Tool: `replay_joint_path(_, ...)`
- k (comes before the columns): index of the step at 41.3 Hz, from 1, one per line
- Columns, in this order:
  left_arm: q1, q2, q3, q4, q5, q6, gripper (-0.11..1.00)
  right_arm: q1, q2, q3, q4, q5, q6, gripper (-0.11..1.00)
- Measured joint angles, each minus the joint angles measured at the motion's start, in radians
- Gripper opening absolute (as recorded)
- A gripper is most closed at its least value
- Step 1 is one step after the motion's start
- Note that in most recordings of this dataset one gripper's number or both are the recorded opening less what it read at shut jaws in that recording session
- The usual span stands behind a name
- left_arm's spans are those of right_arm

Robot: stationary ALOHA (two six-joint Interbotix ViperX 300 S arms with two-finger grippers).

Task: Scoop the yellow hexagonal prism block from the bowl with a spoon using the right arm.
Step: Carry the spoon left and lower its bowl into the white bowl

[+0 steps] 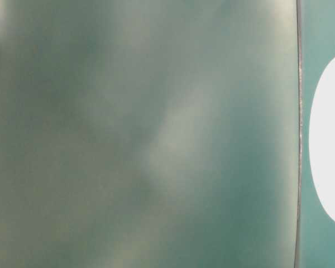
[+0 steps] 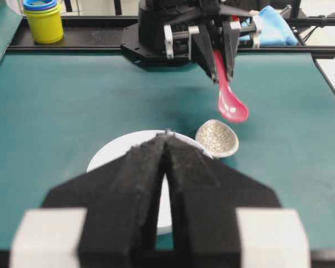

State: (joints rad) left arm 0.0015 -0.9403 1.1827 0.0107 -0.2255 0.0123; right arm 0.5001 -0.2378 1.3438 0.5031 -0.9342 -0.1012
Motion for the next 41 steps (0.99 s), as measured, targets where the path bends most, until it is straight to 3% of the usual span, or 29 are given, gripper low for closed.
replay_joint_path(9,0.000,-0.008,0.002,0.002,0.002,0.000,0.02,-0.130,-0.285,-0.084,0.002,0.405,-0.161,0.24)
replay_joint_path(17,0.000,-0.021,0.000,0.000,0.003,-0.006,0.02,-0.279,-0.436,-0.161,0.000,0.670,-0.202,0.24)
replay_joint_path(27,0.000,-0.023,-0.002,0.000,0.021,-0.002,0.02,-0.449,-0.445,-0.219,0.000,0.815,-0.201,0.24)
replay_joint_path(41,0.000,-0.023,-0.012,0.000,0.028,-0.003,0.02,-0.528,-0.337,-0.298,0.002,0.874,-0.133,0.24)
